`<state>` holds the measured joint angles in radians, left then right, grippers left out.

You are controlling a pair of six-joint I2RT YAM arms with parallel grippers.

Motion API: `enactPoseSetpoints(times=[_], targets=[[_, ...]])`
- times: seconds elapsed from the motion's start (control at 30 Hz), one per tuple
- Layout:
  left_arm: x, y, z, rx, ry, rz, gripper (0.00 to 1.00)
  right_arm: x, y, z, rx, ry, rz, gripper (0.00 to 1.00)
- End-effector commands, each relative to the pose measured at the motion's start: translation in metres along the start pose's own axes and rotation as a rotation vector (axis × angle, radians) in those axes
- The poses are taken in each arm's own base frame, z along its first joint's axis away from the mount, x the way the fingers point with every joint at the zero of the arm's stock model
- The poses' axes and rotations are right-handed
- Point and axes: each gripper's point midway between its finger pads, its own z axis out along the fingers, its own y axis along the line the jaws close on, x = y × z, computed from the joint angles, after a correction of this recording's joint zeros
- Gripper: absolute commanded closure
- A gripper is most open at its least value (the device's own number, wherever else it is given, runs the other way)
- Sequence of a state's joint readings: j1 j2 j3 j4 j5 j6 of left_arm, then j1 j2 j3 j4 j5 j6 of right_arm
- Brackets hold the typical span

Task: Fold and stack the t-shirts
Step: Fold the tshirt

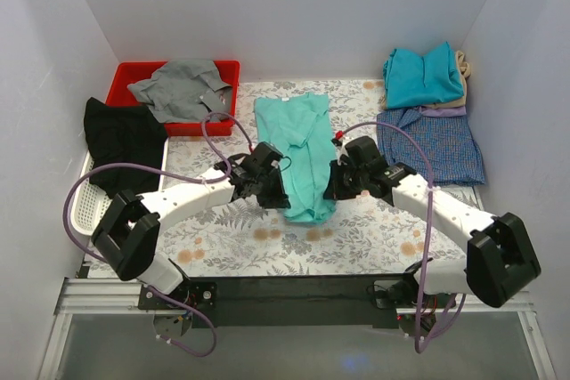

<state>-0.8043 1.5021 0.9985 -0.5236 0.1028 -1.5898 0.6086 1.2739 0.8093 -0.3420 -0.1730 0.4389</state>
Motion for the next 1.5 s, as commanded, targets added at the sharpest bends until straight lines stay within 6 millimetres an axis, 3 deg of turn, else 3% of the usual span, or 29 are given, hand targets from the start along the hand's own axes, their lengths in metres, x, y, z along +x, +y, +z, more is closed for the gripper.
enactPoseSetpoints(times=[0.0, 0.13, 0.43, 0.7, 0.83, 0.93, 0.97, 1.0, 1.07, 1.1, 1.2, 1.33, 1.37, 1.47], targets=[[-0.042, 0.006, -0.008, -0.025, -0.080, -0.011, 1.00, -0.039, 0.001, 0.003, 0.015, -0.059, -0.062, 0.99], [-0.076, 0.013, -0.003, -0.027, -0.114, -0.034, 1.00, -0.067, -0.004, 0.014, 0.017, -0.064, -0.071, 0.99], [-0.132, 0.017, 0.026, -0.039, -0.117, -0.027, 1.00, -0.130, -0.024, 0.046, -0.016, -0.063, -0.069, 0.99], [-0.196, 0.041, 0.033, -0.047, -0.160, -0.081, 1.00, -0.169, -0.045, 0.076, -0.058, -0.052, -0.045, 0.99], [-0.214, 0.044, 0.037, -0.039, -0.168, -0.074, 1.00, -0.181, -0.058, 0.092, -0.051, -0.046, -0.038, 0.99], [-0.218, 0.043, 0.048, -0.021, -0.141, -0.074, 0.83, -0.186, -0.066, 0.100, -0.046, -0.045, -0.038, 0.88], [-0.219, 0.044, 0.050, -0.014, -0.131, -0.075, 0.72, -0.197, -0.065, 0.099, -0.046, -0.066, -0.060, 0.81], [-0.219, 0.045, 0.053, -0.021, -0.127, -0.076, 0.58, -0.200, -0.067, 0.100, -0.044, -0.072, -0.062, 0.55], [-0.222, 0.046, 0.057, -0.025, -0.126, -0.065, 0.52, -0.214, -0.073, 0.097, -0.020, -0.106, -0.071, 0.49], [-0.226, 0.048, 0.058, -0.043, -0.136, -0.067, 0.42, -0.220, -0.077, 0.094, 0.007, -0.126, -0.084, 0.44], [-0.244, 0.053, 0.047, -0.106, -0.203, -0.052, 0.40, -0.247, -0.079, 0.079, 0.043, -0.219, -0.139, 0.41], [-0.270, 0.041, 0.007, -0.127, -0.328, -0.021, 0.39, -0.265, -0.065, 0.051, 0.014, -0.283, -0.176, 0.40], [-0.276, 0.031, -0.009, -0.106, -0.364, -0.009, 0.39, -0.262, -0.060, 0.048, -0.006, -0.276, -0.178, 0.40], [-0.275, 0.007, -0.032, -0.009, -0.383, 0.031, 0.39, -0.243, -0.047, 0.044, -0.083, -0.234, -0.164, 0.40]])
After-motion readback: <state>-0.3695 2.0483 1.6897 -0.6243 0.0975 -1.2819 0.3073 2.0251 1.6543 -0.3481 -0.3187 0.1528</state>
